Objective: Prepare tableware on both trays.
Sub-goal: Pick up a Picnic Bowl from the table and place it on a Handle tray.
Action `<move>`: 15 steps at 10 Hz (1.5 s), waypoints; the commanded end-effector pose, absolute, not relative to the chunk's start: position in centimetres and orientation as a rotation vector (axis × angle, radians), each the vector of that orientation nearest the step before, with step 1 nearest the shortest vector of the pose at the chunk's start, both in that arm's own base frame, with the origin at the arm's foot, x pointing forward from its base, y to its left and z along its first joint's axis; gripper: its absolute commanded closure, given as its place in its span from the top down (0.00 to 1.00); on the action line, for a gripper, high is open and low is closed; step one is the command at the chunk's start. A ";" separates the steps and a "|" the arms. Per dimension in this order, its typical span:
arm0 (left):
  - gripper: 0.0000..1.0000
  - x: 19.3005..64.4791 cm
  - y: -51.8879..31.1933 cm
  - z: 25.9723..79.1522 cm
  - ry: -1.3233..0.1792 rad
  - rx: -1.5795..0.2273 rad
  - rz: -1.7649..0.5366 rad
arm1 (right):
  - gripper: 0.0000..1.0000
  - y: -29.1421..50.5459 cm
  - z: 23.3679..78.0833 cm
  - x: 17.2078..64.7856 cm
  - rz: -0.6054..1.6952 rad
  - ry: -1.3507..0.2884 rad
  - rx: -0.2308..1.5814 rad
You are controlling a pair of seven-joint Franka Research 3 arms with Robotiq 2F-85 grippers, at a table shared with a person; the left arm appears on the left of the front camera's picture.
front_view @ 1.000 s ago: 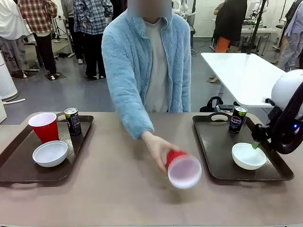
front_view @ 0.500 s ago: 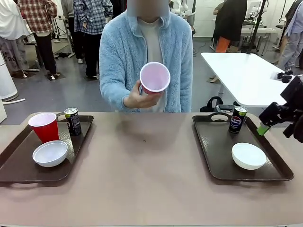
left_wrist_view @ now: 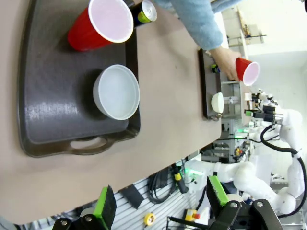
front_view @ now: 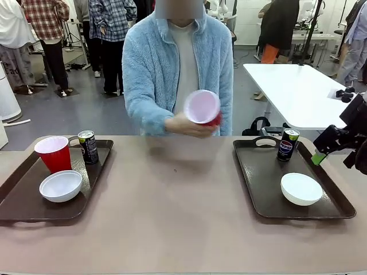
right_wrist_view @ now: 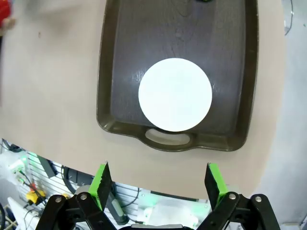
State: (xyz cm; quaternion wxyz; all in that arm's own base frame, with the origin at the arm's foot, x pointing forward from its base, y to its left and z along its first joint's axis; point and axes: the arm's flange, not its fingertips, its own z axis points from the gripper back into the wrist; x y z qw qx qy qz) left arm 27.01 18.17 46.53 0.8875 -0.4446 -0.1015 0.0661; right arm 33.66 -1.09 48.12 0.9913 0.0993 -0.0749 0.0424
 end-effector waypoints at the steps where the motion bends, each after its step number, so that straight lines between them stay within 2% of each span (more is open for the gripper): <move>1: 1.00 26.9 18.2 46.6 -0.226 -0.950 0.130 | 1.00 -1.0 48.1 34.0 0.093 -0.164 0.213; 7: 1.00 26.9 18.2 46.6 -0.226 -0.950 0.130 | 1.00 -1.1 48.1 33.7 0.086 -0.150 0.199; 8: 1.00 26.9 18.2 46.6 -0.226 -0.950 0.130 | 1.00 -3.5 49.8 32.9 -0.058 -0.244 0.494; 9: 1.00 26.9 18.2 46.6 -0.226 -0.950 0.130 | 1.00 -6.4 51.3 32.7 -0.169 -0.305 0.704; 11: 1.00 26.9 18.2 46.6 -0.226 -0.950 0.130 | 1.00 -11.3 51.4 31.1 -0.301 -0.354 1.012; 15: 1.00 26.9 18.2 46.6 -0.226 -0.950 0.130 | 1.00 -19.2 48.9 27.3 -0.272 -0.337 1.276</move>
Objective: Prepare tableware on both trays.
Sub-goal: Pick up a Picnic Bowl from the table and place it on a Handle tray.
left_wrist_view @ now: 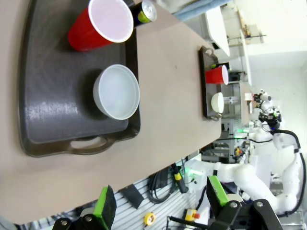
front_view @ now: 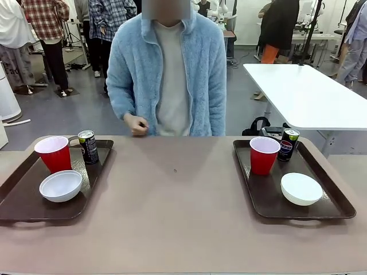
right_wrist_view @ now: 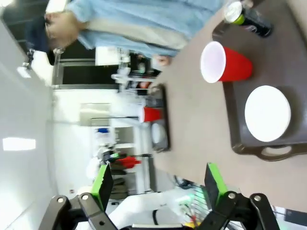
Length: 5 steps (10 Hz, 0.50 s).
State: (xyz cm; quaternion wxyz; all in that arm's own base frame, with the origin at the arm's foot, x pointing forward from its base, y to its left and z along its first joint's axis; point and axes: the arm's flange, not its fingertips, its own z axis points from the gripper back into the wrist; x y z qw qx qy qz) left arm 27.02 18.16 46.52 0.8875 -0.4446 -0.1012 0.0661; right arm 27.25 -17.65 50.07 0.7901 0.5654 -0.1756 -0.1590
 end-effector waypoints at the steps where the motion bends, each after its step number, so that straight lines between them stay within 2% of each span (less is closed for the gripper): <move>1: 1.00 26.9 18.2 46.6 -0.226 -0.950 0.130 | 1.00 -20.9 48.4 26.8 -0.221 -0.296 1.322; 3: 1.00 26.9 18.2 46.6 -0.226 -0.950 0.130 | 1.00 -23.1 47.2 27.0 -0.144 -0.196 1.354; 5: 1.00 26.9 18.2 46.6 -0.226 -0.950 0.130 | 1.00 -22.8 46.3 27.5 -0.125 -0.122 1.282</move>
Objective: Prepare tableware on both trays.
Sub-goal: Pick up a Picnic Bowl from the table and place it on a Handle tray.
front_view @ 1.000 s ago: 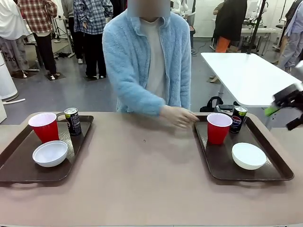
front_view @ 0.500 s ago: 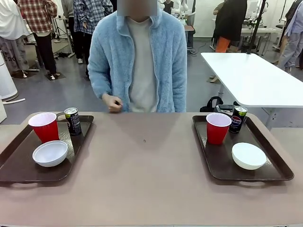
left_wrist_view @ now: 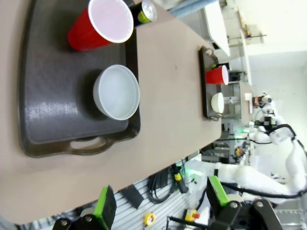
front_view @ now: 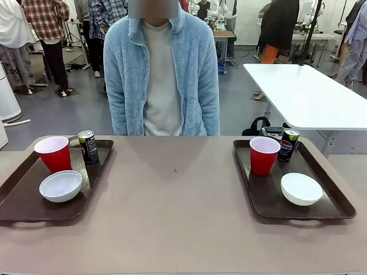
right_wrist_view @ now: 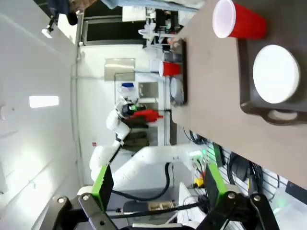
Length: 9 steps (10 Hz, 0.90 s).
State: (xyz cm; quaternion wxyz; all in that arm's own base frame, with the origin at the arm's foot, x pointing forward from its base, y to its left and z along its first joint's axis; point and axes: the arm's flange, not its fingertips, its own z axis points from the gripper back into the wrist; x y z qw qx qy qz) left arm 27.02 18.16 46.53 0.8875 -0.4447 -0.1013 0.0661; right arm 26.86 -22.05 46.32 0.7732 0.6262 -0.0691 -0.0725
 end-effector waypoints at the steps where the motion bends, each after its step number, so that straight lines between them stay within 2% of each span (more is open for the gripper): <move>1: 1.00 26.9 18.2 46.6 -0.226 -0.950 0.130 | 1.00 -21.7 47.0 26.0 -0.172 -0.204 1.379; 9: 1.00 26.9 18.2 46.6 -0.226 -0.950 0.130 | 1.00 -21.7 47.0 26.0 -0.172 -0.204 1.379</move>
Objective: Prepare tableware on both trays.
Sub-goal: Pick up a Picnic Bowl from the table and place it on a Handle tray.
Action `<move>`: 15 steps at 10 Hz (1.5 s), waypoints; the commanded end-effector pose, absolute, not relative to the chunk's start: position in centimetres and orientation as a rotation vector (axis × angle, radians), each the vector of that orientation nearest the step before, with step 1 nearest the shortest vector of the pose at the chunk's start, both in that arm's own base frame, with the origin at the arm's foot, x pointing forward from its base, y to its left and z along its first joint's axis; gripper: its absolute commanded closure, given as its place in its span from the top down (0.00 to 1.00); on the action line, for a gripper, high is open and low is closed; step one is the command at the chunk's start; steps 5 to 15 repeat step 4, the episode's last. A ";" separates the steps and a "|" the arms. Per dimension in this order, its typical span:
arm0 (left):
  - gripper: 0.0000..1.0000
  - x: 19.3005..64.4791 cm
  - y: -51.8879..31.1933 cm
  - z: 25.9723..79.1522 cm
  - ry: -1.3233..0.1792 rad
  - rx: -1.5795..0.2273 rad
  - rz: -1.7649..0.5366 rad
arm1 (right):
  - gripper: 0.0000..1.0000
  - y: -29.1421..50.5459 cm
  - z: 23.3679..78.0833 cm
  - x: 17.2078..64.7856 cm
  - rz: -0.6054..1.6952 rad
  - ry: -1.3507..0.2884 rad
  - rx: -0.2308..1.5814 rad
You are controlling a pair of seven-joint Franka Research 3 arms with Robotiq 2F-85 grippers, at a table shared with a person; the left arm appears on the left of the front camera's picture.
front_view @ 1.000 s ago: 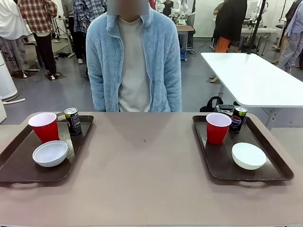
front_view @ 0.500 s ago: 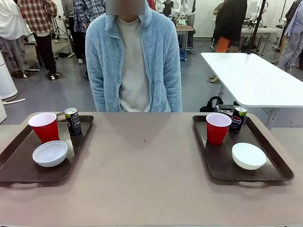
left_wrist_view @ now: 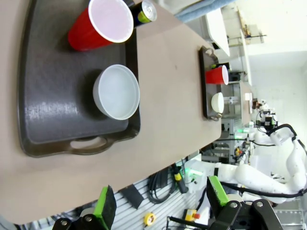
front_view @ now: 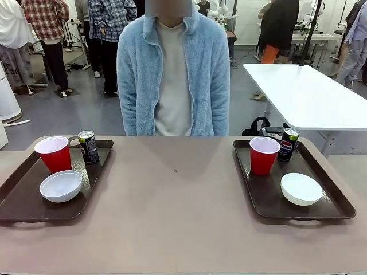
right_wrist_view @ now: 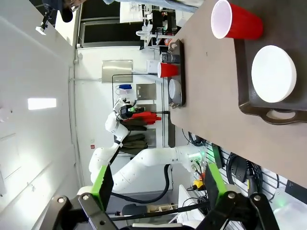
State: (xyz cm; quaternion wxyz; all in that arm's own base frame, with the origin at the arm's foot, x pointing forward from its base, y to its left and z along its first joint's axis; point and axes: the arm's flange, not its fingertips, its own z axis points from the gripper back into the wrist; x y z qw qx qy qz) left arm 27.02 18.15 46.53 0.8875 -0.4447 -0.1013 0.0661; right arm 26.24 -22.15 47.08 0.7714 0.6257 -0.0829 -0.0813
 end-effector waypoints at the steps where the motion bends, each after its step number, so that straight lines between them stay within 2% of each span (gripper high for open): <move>1: 1.00 26.9 18.2 46.6 -0.226 -0.950 0.130 | 1.00 -21.7 47.0 26.0 -0.172 -0.204 1.379; 15: 1.00 26.9 18.2 46.6 -0.226 -0.950 0.130 | 1.00 -21.7 47.0 26.0 -0.172 -0.204 1.379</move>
